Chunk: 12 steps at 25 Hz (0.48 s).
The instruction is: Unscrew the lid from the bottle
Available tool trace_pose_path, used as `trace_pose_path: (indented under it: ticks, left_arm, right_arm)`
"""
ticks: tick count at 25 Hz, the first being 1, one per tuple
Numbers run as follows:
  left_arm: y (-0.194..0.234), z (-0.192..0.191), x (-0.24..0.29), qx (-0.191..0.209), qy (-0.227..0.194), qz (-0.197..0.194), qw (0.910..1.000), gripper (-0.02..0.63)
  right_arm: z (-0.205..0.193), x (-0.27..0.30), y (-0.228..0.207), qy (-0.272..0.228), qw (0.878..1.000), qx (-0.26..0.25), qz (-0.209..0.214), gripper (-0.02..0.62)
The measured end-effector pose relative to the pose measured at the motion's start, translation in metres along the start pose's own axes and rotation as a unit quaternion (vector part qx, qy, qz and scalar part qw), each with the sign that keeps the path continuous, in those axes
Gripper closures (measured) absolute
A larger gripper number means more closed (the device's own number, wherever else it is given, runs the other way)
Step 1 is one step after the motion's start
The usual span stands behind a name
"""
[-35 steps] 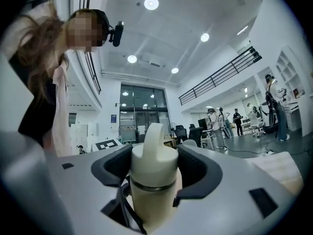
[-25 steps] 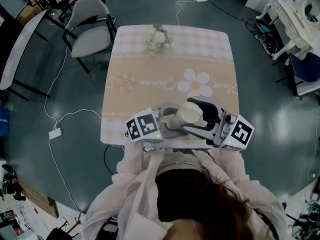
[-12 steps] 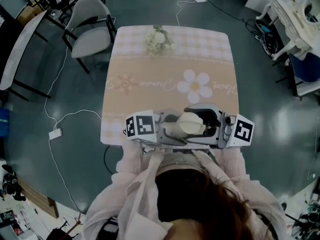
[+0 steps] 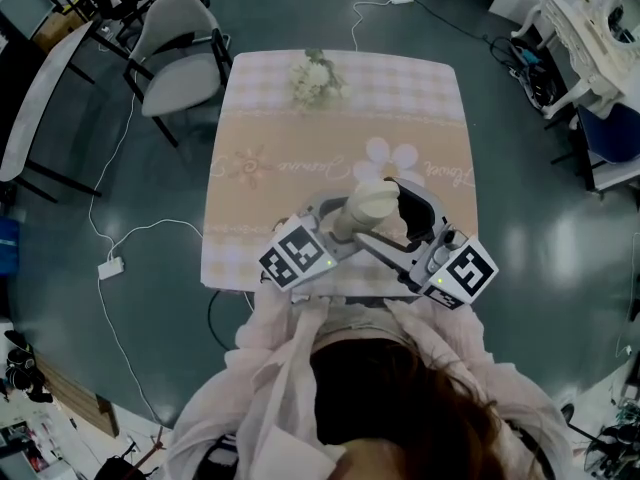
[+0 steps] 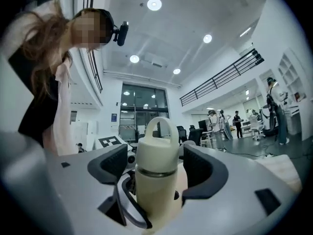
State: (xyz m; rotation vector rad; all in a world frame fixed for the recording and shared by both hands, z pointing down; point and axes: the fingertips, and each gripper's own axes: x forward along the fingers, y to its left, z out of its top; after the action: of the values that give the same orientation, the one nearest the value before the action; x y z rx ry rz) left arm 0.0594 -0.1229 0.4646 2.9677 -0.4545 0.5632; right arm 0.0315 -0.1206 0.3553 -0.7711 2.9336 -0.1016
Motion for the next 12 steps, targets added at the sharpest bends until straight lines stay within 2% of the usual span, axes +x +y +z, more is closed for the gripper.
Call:
trace_pose_path:
  ticks: [2,3,7,10,12]
  left_arm:
    - [-0.001,-0.003,0.002,0.008,0.013,0.002,0.9999,0.293]
    - [-0.003,-0.004,0.003,0.01,0.017,-0.002,0.9998,0.293]
    - [-0.015,-0.008,0.003,0.007,0.014,-0.038,0.9991,0.293]
    - [-0.024,-0.017,0.001,0.003,0.029,-0.067,0.9974,0.293]
    - [-0.025,-0.022,-0.001,-0.005,0.028,-0.071,0.997,0.293]
  right_arm:
    - [0.001,0.004,-0.003,0.002,1.0,-0.004,-0.014,0.24]
    - [0.002,0.004,-0.004,0.001,1.0,-0.004,-0.017,0.273]
    - [0.002,0.001,0.003,0.0,1.0,-0.012,0.012,0.292]
    - [0.02,-0.009,0.003,-0.053,0.998,0.014,0.029,0.293]
    - [0.036,-0.016,-0.008,-0.089,0.995,0.031,0.021,0.294]
